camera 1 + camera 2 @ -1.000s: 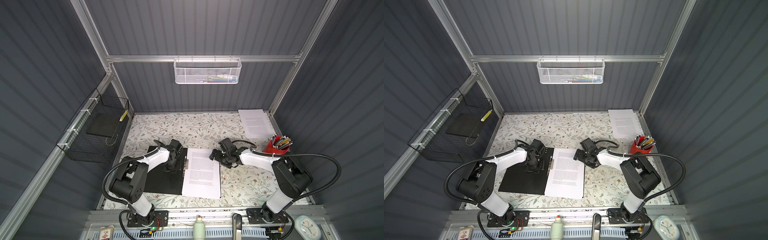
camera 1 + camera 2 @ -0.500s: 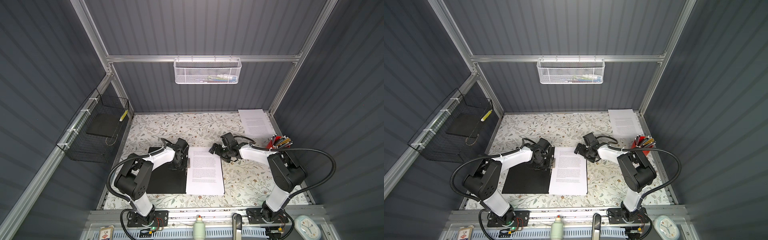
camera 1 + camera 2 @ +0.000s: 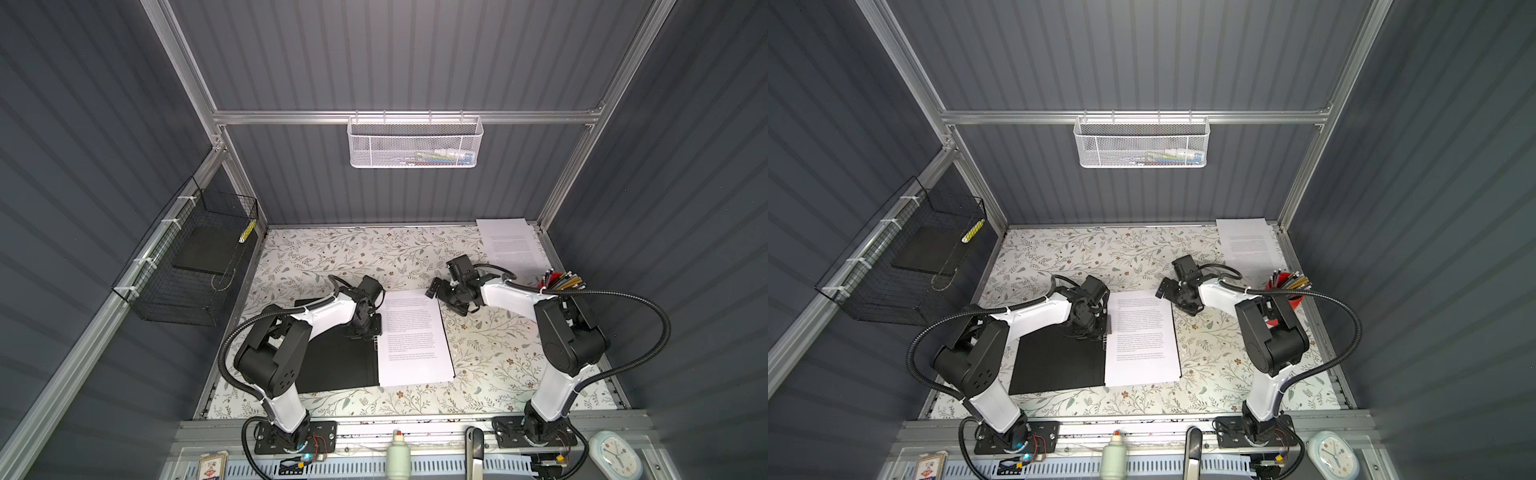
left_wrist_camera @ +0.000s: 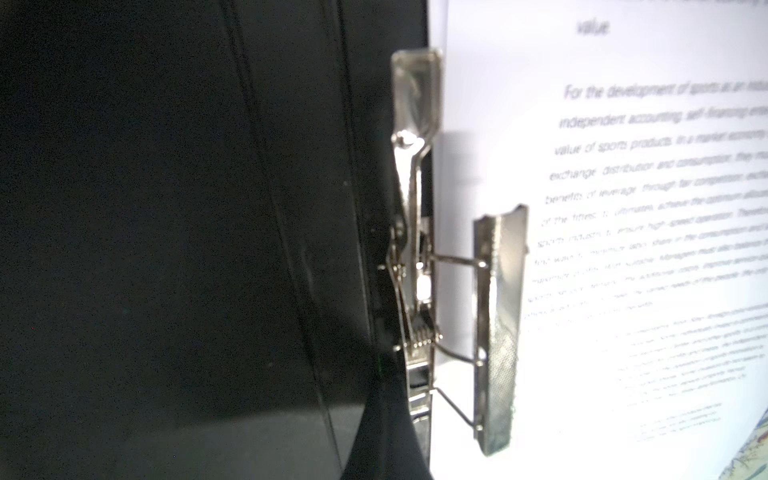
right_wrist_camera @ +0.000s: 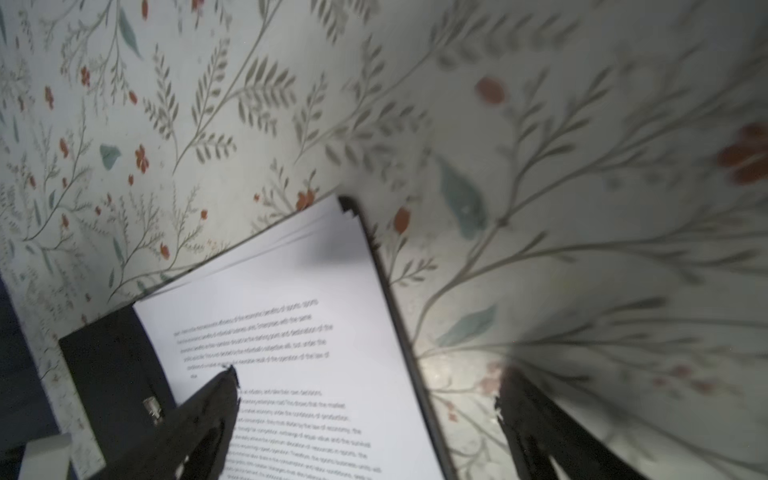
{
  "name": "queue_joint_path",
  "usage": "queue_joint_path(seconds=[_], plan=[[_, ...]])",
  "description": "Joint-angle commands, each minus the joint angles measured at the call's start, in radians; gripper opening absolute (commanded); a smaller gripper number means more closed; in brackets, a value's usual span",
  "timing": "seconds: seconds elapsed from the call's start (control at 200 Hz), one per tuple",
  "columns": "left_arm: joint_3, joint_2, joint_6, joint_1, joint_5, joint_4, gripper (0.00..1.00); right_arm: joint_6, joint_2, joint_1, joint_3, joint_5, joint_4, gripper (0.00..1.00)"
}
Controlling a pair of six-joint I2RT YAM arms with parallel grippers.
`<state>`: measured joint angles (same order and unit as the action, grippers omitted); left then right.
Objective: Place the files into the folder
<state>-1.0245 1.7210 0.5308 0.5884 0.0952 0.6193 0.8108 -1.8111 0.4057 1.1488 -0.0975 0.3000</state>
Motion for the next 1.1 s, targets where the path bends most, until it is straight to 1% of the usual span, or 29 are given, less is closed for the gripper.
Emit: queue_joint_path(seconds=[0.0,0.055,0.115,0.235,0.305,0.41,0.595,0.77,1.026,1.096], plan=[[-0.045,-0.045,-0.056,-0.001,0.018,0.033,0.34,-0.121,0.003,-0.093,0.136,0.139,0.181,0.99],[-0.067,-0.075,-0.063,-0.002,0.004,0.047,0.48,-0.153,-0.029,-0.144,0.198,0.163,0.22,0.99],[-0.092,-0.097,-0.069,-0.008,-0.018,0.071,0.57,-0.193,-0.072,-0.194,0.252,0.173,0.229,0.99],[-0.135,-0.12,-0.086,-0.027,-0.039,0.114,0.65,-0.244,-0.218,-0.279,0.434,0.194,0.329,0.99],[-0.144,-0.139,-0.089,-0.032,-0.054,0.126,0.7,-0.261,-0.29,-0.31,0.528,0.182,0.362,0.99],[-0.141,-0.164,-0.088,-0.037,-0.071,0.132,0.76,-0.276,-0.362,-0.339,0.611,0.142,0.369,0.99],[-0.135,-0.176,-0.082,-0.043,-0.096,0.151,0.8,-0.238,-0.447,-0.375,0.677,0.127,0.38,0.99],[-0.137,-0.189,-0.082,-0.047,-0.11,0.151,0.82,-0.223,-0.487,-0.393,0.756,0.111,0.428,0.99],[-0.159,-0.166,-0.084,-0.049,-0.106,0.148,0.83,-0.174,-0.538,-0.41,0.786,0.008,0.433,0.99],[-0.161,-0.163,-0.086,-0.05,-0.104,0.146,0.83,-0.162,-0.558,-0.412,0.805,-0.017,0.457,0.99]])
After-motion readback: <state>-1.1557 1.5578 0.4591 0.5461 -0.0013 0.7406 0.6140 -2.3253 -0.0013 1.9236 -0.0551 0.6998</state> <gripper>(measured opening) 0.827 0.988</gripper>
